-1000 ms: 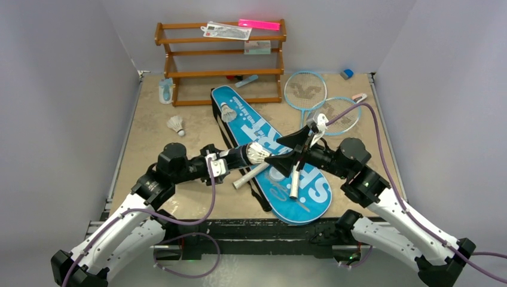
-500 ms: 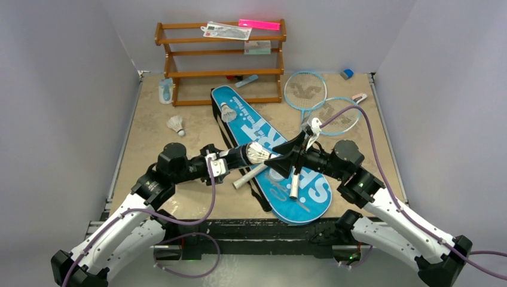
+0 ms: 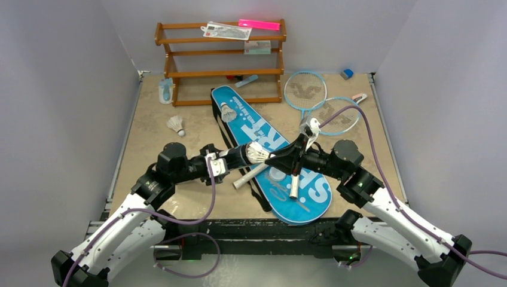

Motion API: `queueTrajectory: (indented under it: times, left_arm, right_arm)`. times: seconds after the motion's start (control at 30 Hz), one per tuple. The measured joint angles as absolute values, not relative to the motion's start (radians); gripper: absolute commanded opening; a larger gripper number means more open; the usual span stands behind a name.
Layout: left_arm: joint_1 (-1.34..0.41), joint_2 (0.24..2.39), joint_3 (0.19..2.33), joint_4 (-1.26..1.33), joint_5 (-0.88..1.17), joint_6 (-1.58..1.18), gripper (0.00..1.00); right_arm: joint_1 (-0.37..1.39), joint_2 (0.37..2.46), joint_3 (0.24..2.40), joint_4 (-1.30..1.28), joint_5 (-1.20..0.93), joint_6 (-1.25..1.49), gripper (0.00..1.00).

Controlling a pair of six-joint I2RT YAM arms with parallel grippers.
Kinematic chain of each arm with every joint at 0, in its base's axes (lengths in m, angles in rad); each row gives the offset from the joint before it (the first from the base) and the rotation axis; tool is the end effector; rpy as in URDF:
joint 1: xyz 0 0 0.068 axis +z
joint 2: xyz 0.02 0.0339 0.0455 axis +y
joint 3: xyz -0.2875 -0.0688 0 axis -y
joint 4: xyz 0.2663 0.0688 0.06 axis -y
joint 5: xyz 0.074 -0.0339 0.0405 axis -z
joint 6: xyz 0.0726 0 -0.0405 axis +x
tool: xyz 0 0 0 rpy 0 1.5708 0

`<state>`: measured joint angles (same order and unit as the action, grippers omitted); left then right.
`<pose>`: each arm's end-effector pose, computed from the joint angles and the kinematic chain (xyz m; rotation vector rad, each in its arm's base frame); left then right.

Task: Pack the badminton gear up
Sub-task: Place the shuttlecock at the shuttle tube.

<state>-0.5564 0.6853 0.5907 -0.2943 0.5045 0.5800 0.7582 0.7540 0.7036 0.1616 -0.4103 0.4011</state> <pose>0.1475 -0.1330 0.2779 1.3061 1.4321 -0.4771 0.1392 0.1717 0.3724 -0.6318 1.4653 1.2222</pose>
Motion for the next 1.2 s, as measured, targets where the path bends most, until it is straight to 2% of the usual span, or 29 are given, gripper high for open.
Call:
queueTrajectory:
  times: [0.27,1.2]
  left_arm:
    - [-0.556,0.692,0.591,-0.319,0.505,0.599,0.25]
    - [-0.557,0.74,0.591,-0.369,0.517,0.657,0.26]
  right_arm:
    - [0.758,0.776,0.741,0.081,-0.421,0.392,0.06]
    - [0.755,0.886,0.933,-0.265,-0.491,0.256,0.02]
